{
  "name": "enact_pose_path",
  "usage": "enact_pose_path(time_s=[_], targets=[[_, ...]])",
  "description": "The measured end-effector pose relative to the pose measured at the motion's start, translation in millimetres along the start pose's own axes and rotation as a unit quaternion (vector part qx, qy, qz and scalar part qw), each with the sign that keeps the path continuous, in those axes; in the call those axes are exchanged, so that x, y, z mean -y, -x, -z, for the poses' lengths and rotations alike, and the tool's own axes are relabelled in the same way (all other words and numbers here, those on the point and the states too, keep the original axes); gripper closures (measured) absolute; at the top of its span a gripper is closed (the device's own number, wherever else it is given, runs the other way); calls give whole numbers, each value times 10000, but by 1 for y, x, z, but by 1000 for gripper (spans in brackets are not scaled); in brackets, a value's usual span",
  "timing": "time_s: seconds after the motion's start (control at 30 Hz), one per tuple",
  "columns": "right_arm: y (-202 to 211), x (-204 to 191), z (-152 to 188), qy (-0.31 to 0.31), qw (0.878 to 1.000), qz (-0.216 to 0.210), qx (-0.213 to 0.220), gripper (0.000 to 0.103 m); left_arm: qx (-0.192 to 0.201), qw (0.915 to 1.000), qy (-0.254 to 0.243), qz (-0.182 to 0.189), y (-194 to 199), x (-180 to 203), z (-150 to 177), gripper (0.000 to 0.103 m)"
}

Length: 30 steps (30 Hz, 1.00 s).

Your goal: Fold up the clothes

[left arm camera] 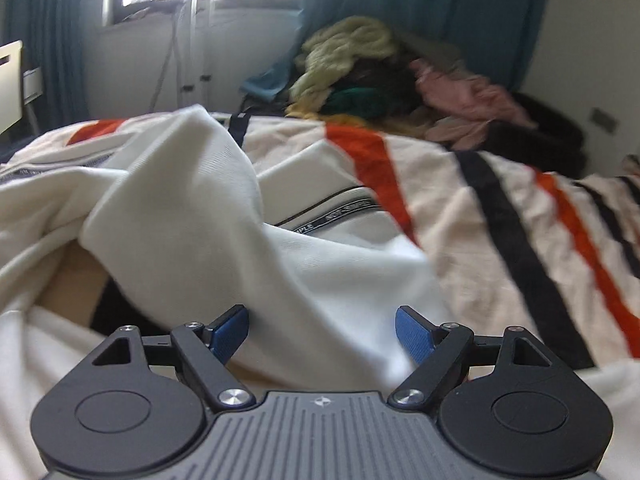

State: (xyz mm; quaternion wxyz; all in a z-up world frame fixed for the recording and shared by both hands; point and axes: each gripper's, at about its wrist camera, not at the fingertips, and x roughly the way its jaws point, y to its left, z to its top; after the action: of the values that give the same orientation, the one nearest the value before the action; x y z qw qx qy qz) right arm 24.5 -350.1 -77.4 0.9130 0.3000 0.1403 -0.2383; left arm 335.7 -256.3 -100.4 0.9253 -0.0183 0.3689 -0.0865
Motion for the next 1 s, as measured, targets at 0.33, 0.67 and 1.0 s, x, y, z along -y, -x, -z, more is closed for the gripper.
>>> enact_pose_path(time_s=[0.33,0.67,1.0], targets=[[-45,7,26,-184,9985,432,-277,21,267,9979,-596,-12,-23,14,-30,95],[-13,-13,25,460,9981,305,264,22,1999,9752,-403,858,135,-43,-15,96],[26,-18,22,466,9959,275,719,21,2283,9594,-240,1640,187,-52,-46,97]])
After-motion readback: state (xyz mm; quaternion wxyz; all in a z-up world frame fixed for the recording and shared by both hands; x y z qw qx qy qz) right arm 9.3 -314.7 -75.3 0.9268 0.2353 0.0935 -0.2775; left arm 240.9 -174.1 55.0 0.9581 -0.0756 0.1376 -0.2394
